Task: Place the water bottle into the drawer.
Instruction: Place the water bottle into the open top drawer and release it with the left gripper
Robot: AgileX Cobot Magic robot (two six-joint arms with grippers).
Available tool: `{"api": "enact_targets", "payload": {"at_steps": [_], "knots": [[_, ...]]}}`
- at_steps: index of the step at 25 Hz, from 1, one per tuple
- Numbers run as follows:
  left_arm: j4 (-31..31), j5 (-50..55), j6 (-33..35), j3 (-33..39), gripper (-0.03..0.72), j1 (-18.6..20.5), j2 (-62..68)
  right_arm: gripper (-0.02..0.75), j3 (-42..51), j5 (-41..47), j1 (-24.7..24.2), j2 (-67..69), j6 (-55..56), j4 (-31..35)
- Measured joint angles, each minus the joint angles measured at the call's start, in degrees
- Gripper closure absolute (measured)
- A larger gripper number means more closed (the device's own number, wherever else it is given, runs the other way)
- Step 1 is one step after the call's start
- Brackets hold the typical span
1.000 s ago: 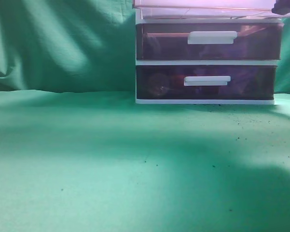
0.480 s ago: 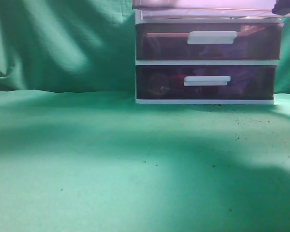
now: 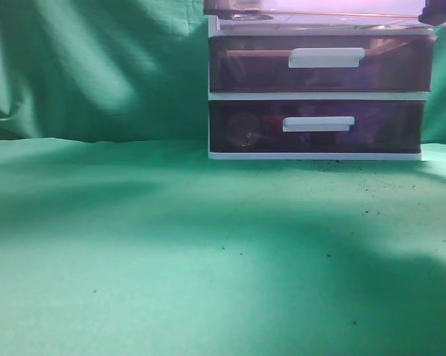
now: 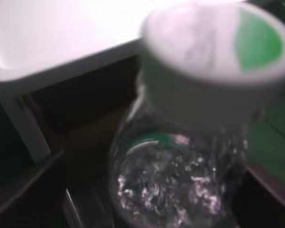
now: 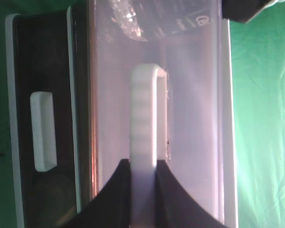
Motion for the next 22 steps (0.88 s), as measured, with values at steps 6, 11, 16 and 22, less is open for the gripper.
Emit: {"api": "enact_targets", "payload": {"at_steps": [6, 11, 16, 22], "knots": [[0.00, -7.19, -0.76, -0.10, 0.046, 0.00, 0.00, 0.638, 0.00, -0.10, 0.00, 0.00, 0.12, 0.28], [0.00, -24.67, -1.14, -0.10, 0.106, -0.81, 2.03, 0.638, 0.00, -0.10, 0.00, 0.00, 0.22, 0.42], [1.17, -44.33, -7.31, -0.22, 0.106, -2.28, 9.95, 0.638, 0.00, -0.10, 0.00, 0.00, 0.22, 1.26], [2.45, -65.01, -13.94, -3.28, 0.106, -3.01, 19.71, 0.638, 0.14, 0.23, 0.26, 0.00, -0.16, 3.12]]}}
